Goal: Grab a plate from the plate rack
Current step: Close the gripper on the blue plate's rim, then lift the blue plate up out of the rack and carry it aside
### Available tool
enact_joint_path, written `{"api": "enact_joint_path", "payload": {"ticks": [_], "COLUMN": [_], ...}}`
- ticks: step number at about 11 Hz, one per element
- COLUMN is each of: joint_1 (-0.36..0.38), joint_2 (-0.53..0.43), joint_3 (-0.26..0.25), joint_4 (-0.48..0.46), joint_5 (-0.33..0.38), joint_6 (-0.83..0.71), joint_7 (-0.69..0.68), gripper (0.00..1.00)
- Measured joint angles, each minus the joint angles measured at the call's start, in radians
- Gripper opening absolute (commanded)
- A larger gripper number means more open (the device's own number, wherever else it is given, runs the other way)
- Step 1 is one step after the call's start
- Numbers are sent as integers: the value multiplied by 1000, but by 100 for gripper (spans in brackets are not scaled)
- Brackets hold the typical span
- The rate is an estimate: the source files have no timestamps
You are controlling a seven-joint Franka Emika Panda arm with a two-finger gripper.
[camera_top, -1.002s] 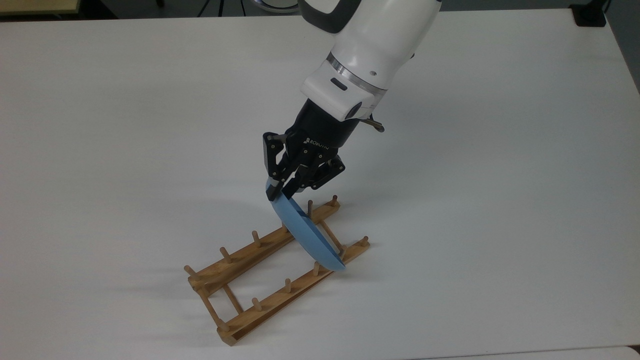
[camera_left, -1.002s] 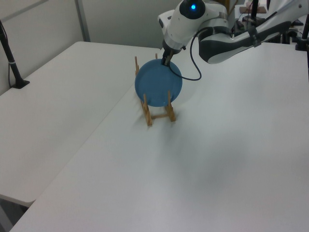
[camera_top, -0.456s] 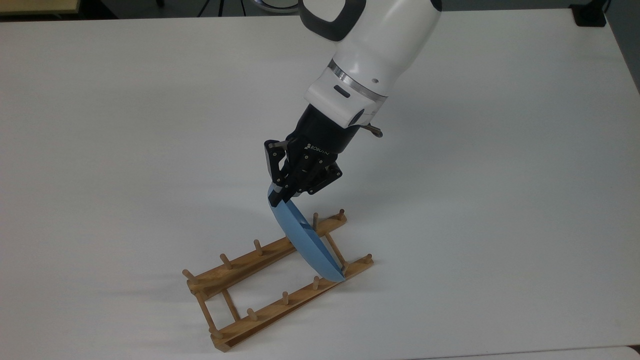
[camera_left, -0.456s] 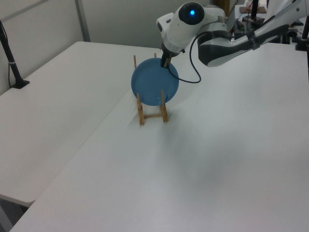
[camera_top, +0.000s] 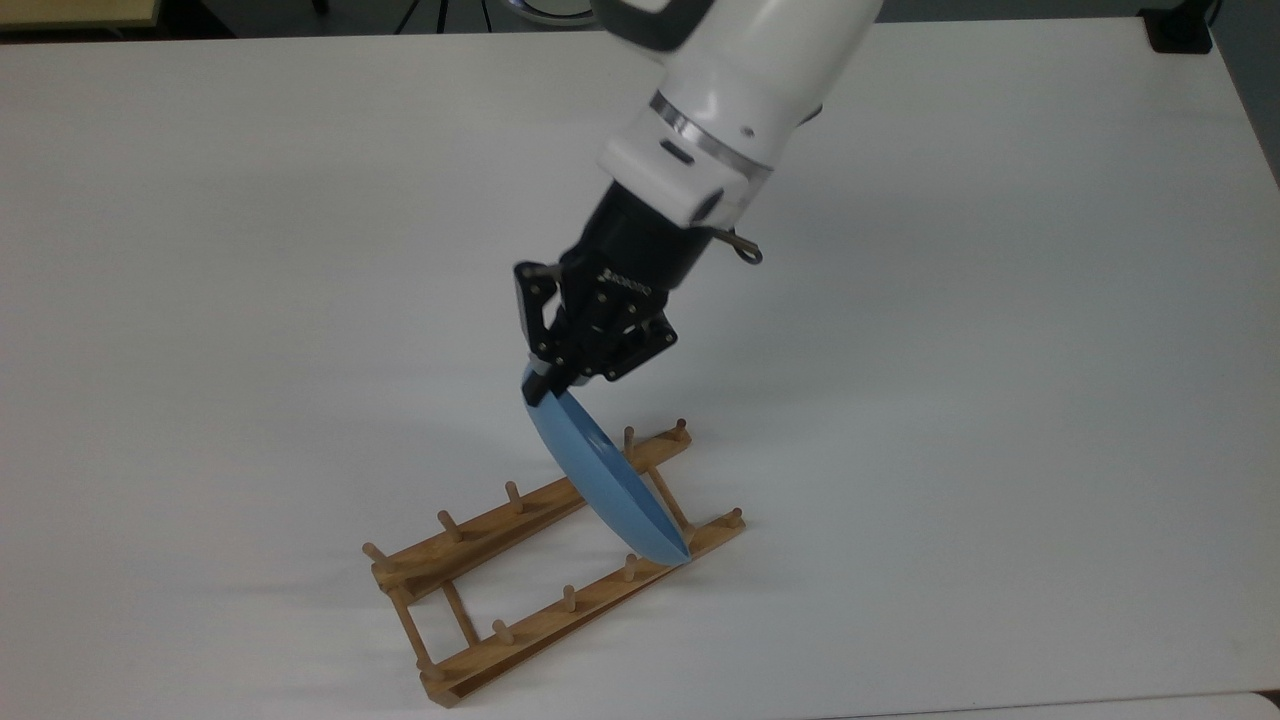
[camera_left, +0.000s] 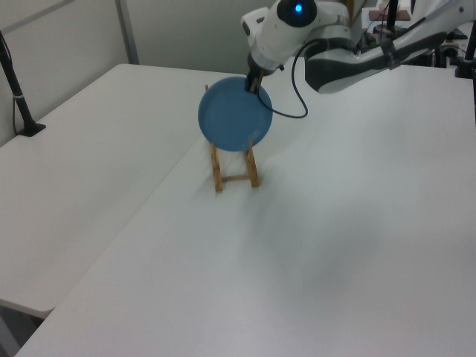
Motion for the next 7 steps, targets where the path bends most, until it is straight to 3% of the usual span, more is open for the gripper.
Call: {"api": "enact_joint_path", "payload": {"ticks": [1,3,5,7], "joint_1": [-16,-57,-99,-154], "joint_2": [-28,-106,-160,-169], "joint_3": [4,18,22,21], "joint_4": [7,9,-3,-50], "joint_5": [38,208,432,707], "joint_6": [4,8,8,-58], "joint_7": [4,0,-19,-140], "gripper": [2,2,2,2]}}
